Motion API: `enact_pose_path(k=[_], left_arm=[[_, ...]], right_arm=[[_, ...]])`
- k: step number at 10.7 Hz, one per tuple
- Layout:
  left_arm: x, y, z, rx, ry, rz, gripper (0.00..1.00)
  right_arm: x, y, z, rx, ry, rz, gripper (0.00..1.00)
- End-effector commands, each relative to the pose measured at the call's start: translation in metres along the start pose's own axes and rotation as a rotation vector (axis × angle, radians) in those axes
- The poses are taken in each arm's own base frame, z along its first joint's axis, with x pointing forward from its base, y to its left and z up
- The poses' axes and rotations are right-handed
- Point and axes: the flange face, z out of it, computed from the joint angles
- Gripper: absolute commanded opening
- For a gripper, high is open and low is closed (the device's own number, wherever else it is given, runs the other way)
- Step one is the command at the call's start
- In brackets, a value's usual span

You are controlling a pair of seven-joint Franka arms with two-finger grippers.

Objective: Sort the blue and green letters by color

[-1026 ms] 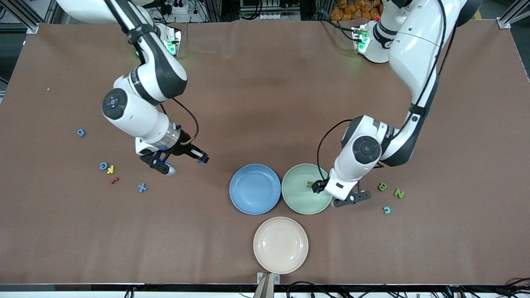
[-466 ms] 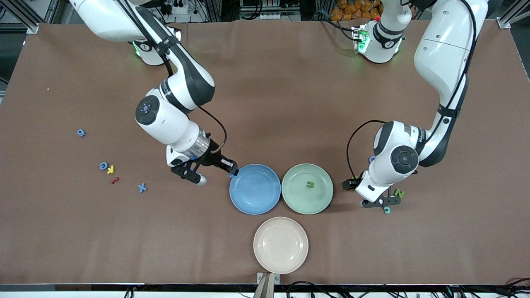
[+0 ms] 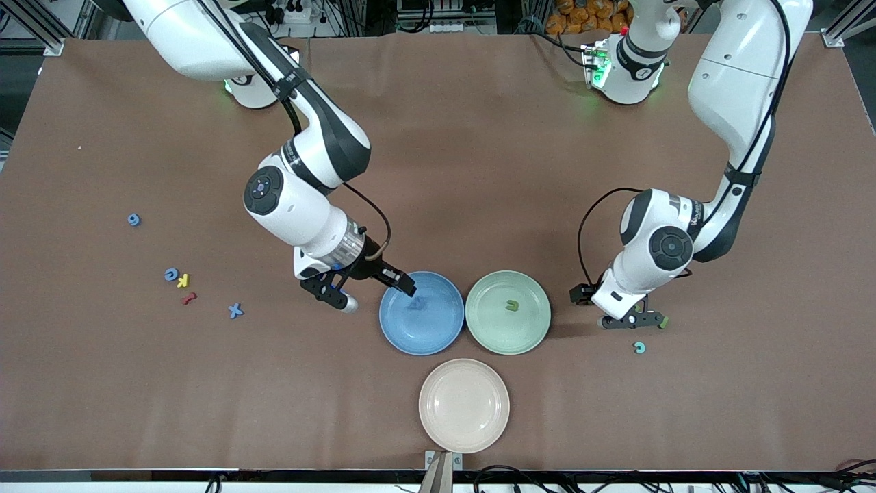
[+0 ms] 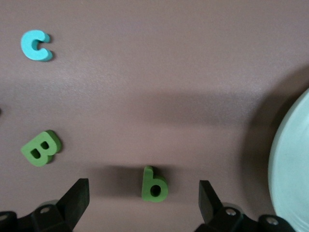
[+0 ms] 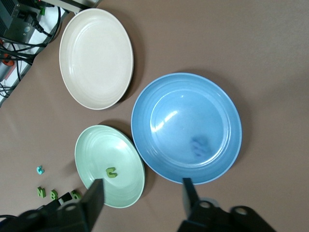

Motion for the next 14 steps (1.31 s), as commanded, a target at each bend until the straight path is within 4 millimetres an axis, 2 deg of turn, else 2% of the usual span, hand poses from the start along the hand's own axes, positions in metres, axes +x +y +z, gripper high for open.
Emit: enact_pose_path(k=[1, 3, 4, 6, 7, 9, 11, 12, 14], left_arm=[[-0.018, 0.000, 0.006, -0.009, 0.027, 0.023, 1.00], [-0.023, 0.004, 0.013, -0.015, 0.033, 0.028, 1.00], [-0.026, 0.004, 0.018, -0.018, 0.035, 0.032, 1.00], [-0.027, 0.005, 0.021, -0.020, 0.037, 0.036, 1.00], [-0.028, 0.004, 0.027, -0.015, 0.033, 0.046, 0.95], [-0.028, 0.004, 0.030, -0.018, 0.040, 0.047, 0.58], [-0.028, 0.003, 0.030, -0.018, 0.040, 0.050, 0.23], [-0.027, 0.002, 0.030, -0.016, 0.041, 0.053, 0.11], [-0.026, 0.003, 0.029, -0.014, 0.045, 0.061, 0.02]], right_arm=[[0.006, 0.008, 0.005, -0.030, -0.013, 0.026, 1.00], [0.020, 0.035, -0.002, -0.117, -0.038, 0.026, 1.00], [0.026, 0.049, -0.012, -0.196, -0.050, -0.061, 1.00], [0.036, 0.091, -0.024, -0.282, -0.034, -0.192, 1.00], [0.043, 0.112, -0.035, -0.294, -0.034, -0.242, 1.00], [0.055, 0.144, -0.050, -0.310, -0.038, -0.320, 1.00], [0.074, 0.203, -0.061, -0.349, -0.075, -0.425, 1.00], [0.095, 0.235, -0.066, -0.349, -0.074, -0.461, 1.00], [0.137, 0.267, -0.063, -0.320, -0.038, -0.513, 1.00]])
